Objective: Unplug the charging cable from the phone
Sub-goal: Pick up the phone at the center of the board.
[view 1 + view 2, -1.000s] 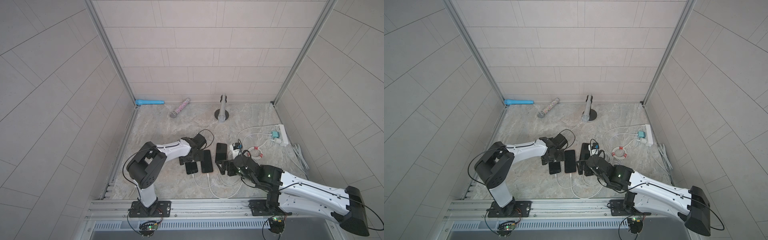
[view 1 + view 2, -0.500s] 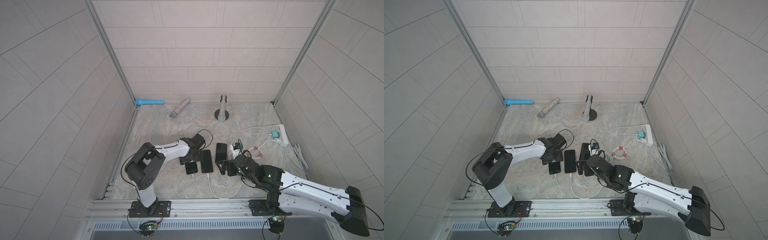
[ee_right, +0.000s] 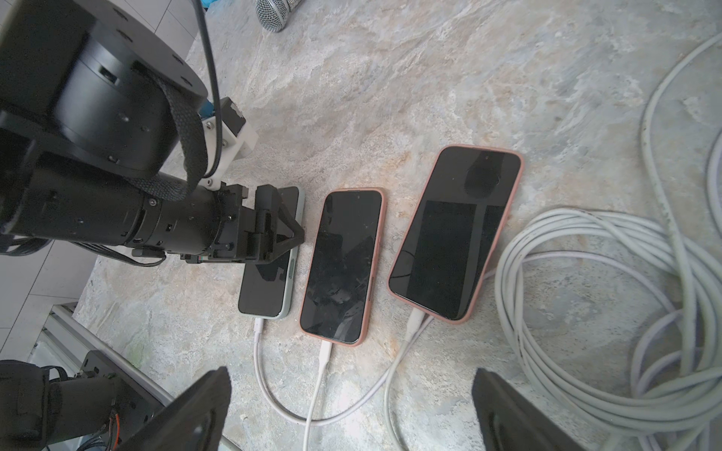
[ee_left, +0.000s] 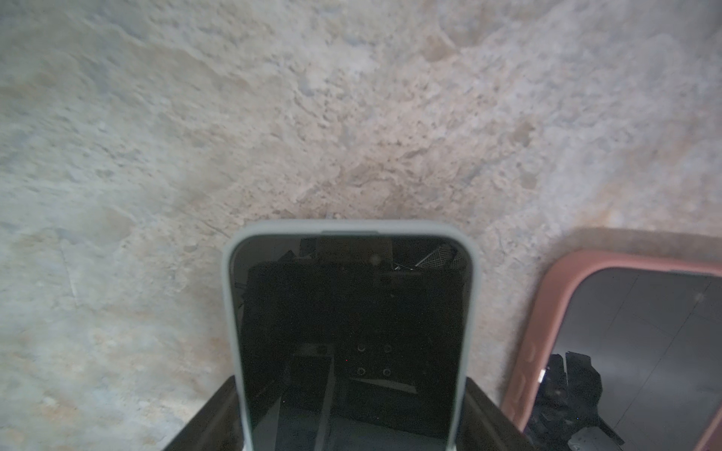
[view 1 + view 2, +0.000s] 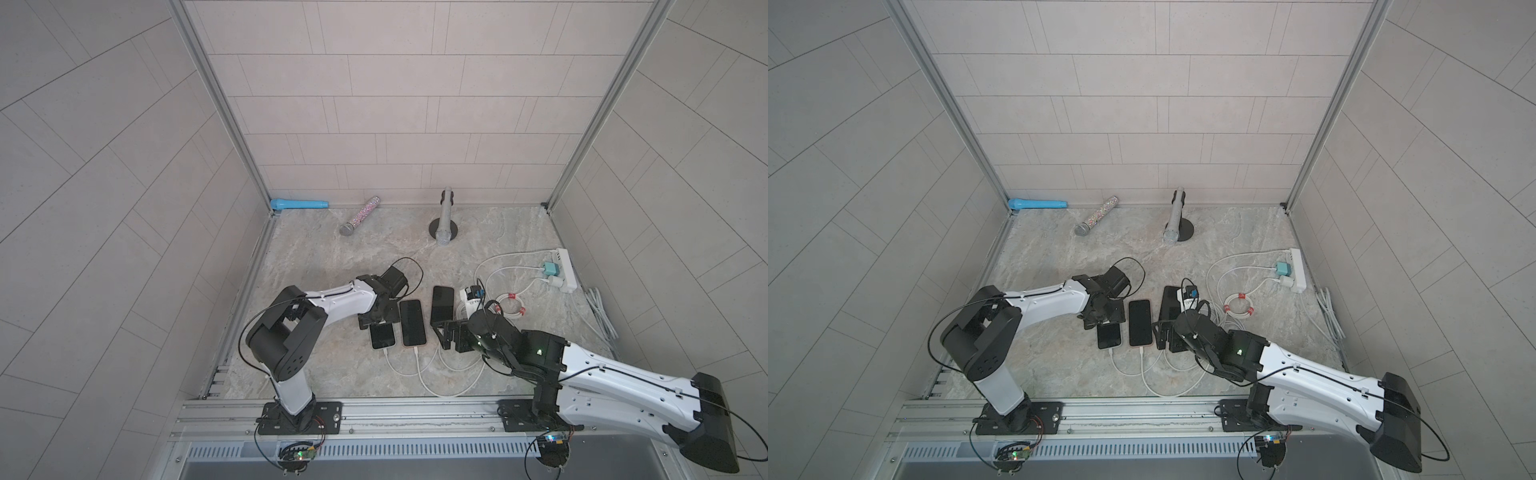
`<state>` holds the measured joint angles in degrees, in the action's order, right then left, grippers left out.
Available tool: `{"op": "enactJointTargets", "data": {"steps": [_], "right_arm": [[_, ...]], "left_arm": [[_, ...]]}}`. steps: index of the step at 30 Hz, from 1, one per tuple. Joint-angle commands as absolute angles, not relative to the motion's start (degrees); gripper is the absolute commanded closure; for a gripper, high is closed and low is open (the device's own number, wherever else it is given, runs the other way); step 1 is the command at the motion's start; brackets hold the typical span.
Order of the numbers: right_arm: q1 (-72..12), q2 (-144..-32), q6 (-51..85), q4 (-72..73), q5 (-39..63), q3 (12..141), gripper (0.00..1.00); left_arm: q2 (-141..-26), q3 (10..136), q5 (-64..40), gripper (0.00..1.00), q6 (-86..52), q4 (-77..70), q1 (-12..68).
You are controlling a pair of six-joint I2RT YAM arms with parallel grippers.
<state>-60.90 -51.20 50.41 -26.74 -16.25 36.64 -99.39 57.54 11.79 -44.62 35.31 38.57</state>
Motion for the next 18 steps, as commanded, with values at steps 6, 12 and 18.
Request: {"op": "enactJointTargets", "data": {"steps": [6,12,18], "right_arm": [[-61.17,-50.68,49.1,-27.4,-14.15,38.75,0.0],[-61.15,-50.31,48.35,-25.54,-11.15,38.76,0.0],[-61.02,-50.13,48.41,-22.08,-8.7,38.59,0.0]], "left_arm": [[-98.72,58.16,12.28,1.0,-40.29,42.02,37.88],[-95.09,58.66,12.81,1.0,-40.27,43.56,37.87],[-92.57,59.87,10.99,1.0,-40.16,44.01,37.87]]}}
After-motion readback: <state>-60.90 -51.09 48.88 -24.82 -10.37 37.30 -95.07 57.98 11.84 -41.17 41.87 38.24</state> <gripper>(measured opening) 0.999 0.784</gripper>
